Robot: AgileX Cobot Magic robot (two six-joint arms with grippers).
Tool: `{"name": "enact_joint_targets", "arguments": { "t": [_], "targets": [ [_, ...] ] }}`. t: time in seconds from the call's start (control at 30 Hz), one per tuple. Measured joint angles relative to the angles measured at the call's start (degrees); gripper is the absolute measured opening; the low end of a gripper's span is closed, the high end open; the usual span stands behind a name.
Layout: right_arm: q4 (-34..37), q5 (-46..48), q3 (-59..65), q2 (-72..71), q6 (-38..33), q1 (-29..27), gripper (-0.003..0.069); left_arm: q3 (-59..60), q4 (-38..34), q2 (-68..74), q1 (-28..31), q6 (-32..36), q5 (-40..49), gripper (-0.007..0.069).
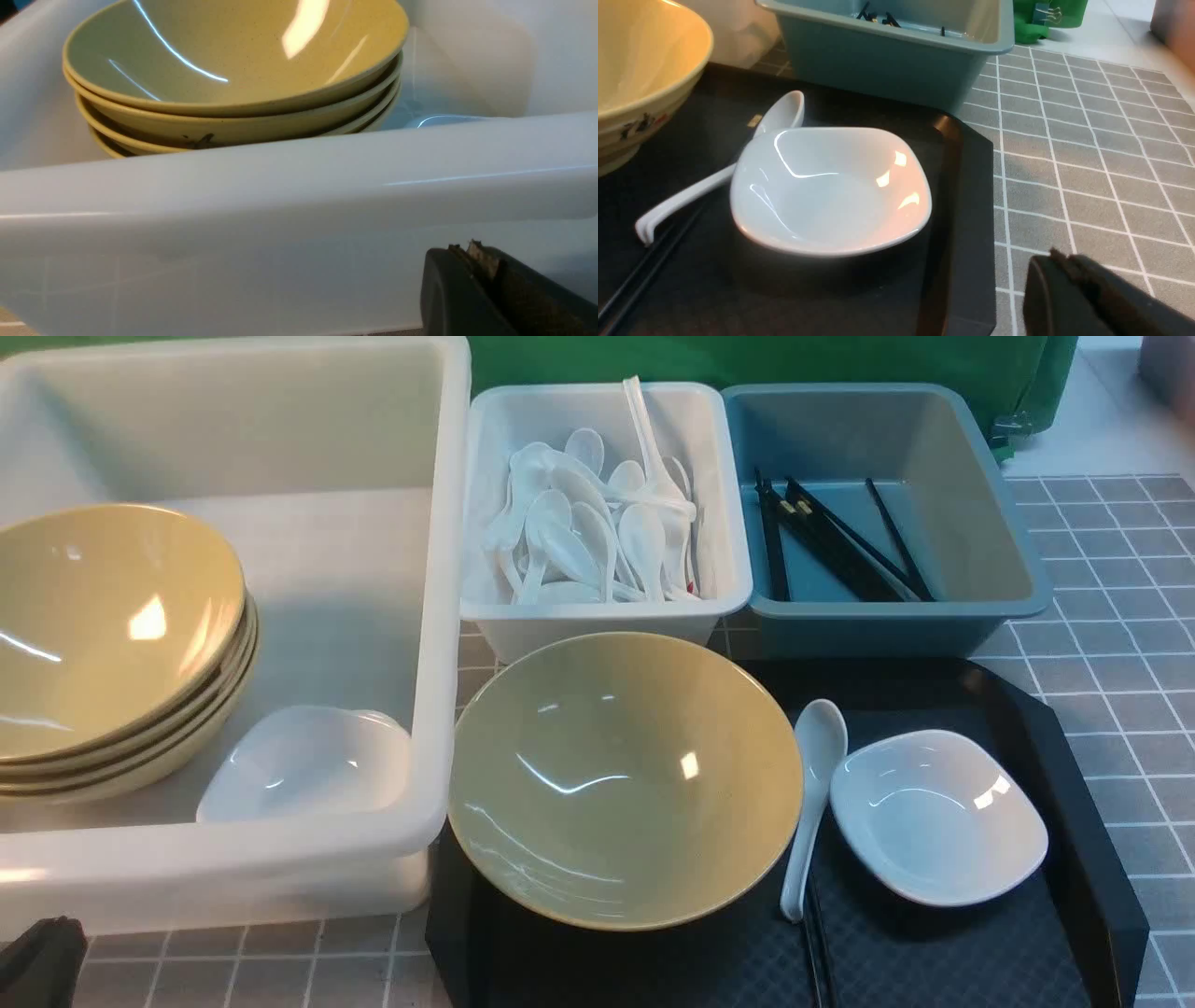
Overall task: On grey table put chopsticks spoon bowls plates into blue grey white boxes.
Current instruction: 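Grasp the large bowl on the tray by its rim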
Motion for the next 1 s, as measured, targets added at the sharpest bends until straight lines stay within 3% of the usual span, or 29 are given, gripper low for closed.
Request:
{"name": "enact_joint_targets", "arguments": {
  "t": [1.0],
  "targets": [
    [0.0, -0.3, 0.0, 0.0, 0.0, 0.0, 0.0078, 0.0, 1.1, 0.0, 0.0, 1.0, -1.0, -0.0008]
  ]
}}
